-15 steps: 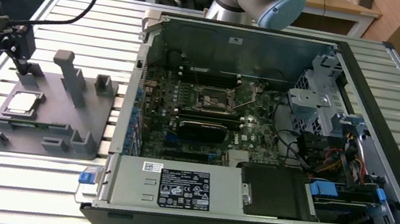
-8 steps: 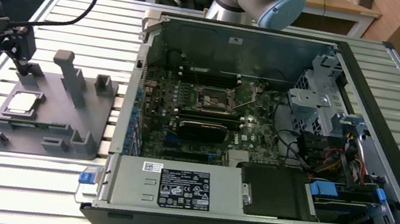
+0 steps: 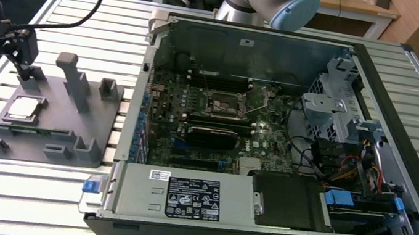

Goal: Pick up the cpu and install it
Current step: 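Pick up the cpu and move it towards the insertion slot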

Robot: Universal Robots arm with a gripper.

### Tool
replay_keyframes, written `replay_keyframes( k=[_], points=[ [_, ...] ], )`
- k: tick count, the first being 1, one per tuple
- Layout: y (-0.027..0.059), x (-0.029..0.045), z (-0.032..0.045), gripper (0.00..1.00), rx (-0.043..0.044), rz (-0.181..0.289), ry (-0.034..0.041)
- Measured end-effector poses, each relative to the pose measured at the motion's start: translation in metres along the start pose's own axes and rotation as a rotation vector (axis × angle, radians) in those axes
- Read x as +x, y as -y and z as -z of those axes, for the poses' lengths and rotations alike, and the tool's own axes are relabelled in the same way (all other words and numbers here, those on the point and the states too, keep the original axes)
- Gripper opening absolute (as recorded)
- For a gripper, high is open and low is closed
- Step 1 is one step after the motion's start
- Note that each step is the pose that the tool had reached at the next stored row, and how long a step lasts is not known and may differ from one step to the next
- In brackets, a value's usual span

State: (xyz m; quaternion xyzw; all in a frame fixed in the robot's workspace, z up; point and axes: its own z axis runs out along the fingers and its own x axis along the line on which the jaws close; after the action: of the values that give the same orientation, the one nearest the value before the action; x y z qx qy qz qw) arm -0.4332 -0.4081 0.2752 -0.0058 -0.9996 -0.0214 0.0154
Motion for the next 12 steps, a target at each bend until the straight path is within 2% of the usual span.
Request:
replay_keyframes(
  k=[12],
  points=[
    [0.0002, -0.0001, -0.0034, 0.65, 0.0000, 0.000, 0.0000]
  ],
)
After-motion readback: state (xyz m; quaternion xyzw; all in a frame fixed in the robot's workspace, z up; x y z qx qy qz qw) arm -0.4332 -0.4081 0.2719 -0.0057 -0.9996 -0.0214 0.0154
